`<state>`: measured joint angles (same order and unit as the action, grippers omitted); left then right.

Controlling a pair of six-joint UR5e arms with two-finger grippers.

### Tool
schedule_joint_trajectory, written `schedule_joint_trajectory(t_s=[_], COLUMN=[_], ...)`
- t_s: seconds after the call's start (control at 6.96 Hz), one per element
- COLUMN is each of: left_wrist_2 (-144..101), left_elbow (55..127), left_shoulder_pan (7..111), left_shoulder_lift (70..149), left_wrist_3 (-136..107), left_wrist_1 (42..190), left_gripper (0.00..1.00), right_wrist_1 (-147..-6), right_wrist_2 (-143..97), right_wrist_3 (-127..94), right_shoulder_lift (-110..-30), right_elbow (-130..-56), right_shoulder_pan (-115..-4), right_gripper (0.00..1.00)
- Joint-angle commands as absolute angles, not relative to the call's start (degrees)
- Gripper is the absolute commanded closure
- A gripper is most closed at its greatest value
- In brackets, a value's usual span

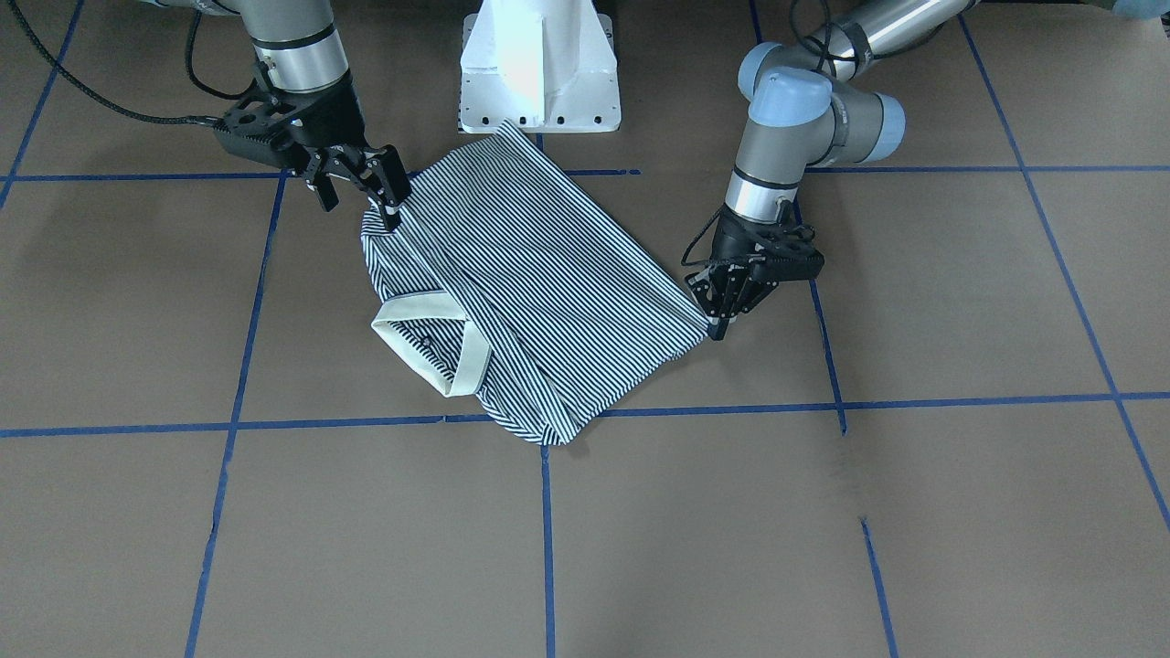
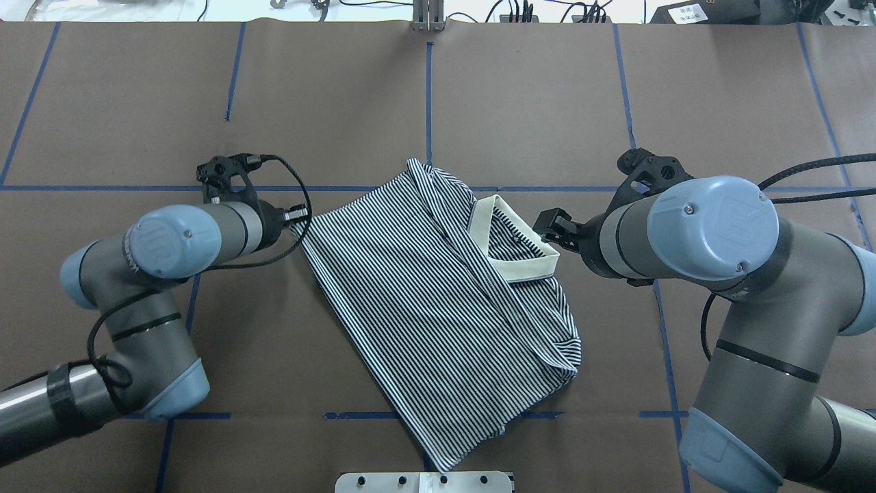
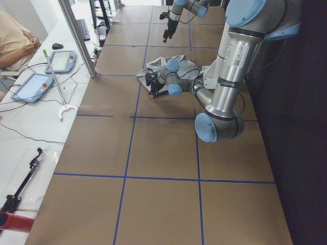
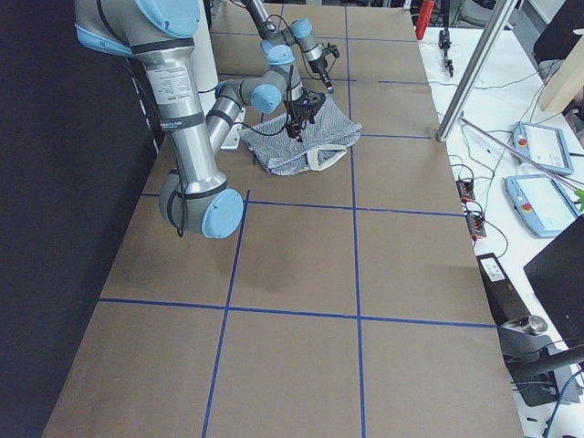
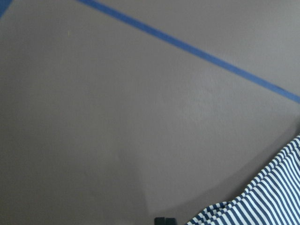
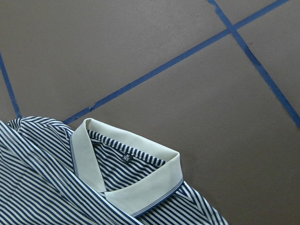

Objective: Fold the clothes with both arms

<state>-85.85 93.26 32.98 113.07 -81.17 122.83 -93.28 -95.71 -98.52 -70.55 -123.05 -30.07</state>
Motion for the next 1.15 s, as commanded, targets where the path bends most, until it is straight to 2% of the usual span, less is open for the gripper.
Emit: schedule_joint_trajectory(t_s=[0.0, 0.29, 0.43, 0.58, 0.72, 1.01], left_wrist_2=[-86.2, -86.4, -86.3, -86.3, -86.3, -90.1], left_elbow=[80.3, 65.3, 63.6, 63.5, 64.8, 80.2], left_shoulder_pan=[41.4, 43.3, 43.3, 43.3, 43.5, 43.9], left_shoulder_lift=[123.5, 132.5, 133.2, 132.7, 130.4, 121.6], left_wrist_3=[-75.1, -73.7, -74.1, -74.1, -73.7, -73.8], left_wrist_1=[125.0, 133.3, 134.8, 135.0, 135.1, 134.4], left_gripper=[1.0, 1.0, 0.86, 0.6, 0.57, 0.56], right_wrist_1=[-93.3, -93.3, -93.3, -93.3, -93.3, -93.2], right_wrist_2=[-95.7, -95.8, -95.8, -95.7, -95.7, -95.7], right_wrist_3=[-98.5, -98.5, -98.7, -98.8, -99.0, -99.1], right_shoulder_lift=[-70.1, -70.0, -70.0, -69.4, -68.6, -62.4], right_elbow=[-123.0, -123.2, -123.2, -123.1, -123.0, -116.5], right_shoulder_pan=[-30.1, -30.2, -30.2, -30.2, -30.2, -30.0], right_gripper=[0.0, 0.0, 0.0, 0.0, 0.0, 0.0])
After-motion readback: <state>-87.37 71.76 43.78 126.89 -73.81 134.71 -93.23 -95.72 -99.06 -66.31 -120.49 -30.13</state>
